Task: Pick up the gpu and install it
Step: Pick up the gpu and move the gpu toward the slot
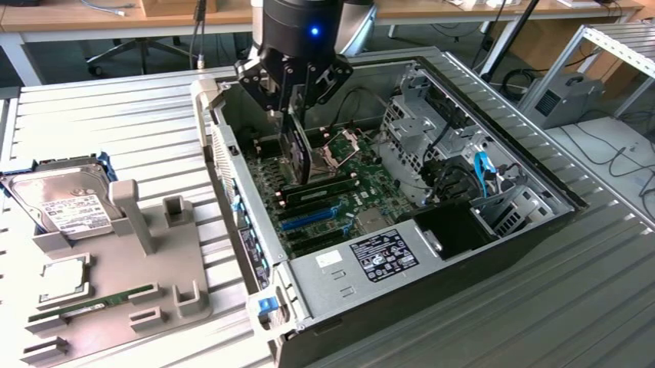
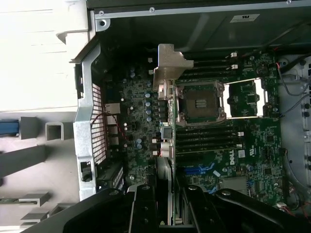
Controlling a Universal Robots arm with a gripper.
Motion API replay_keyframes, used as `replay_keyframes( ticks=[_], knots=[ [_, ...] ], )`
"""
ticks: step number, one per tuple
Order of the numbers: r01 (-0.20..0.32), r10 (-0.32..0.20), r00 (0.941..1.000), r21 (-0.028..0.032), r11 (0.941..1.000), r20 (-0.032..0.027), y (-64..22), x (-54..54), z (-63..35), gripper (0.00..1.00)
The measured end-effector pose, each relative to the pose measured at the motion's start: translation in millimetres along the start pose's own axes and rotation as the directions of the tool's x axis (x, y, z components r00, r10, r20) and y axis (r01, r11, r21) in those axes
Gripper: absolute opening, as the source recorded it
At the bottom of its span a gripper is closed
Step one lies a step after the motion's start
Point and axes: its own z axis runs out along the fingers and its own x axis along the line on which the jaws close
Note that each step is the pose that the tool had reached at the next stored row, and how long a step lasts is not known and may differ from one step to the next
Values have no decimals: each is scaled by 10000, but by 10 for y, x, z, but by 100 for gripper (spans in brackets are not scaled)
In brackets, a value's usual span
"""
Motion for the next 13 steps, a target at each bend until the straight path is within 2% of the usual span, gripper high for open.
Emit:
replay_keyframes(
  ticks=[13],
  knots=[
    [0, 0, 10000, -1, 10000, 0, 1, -27, 19, 26]
  ],
)
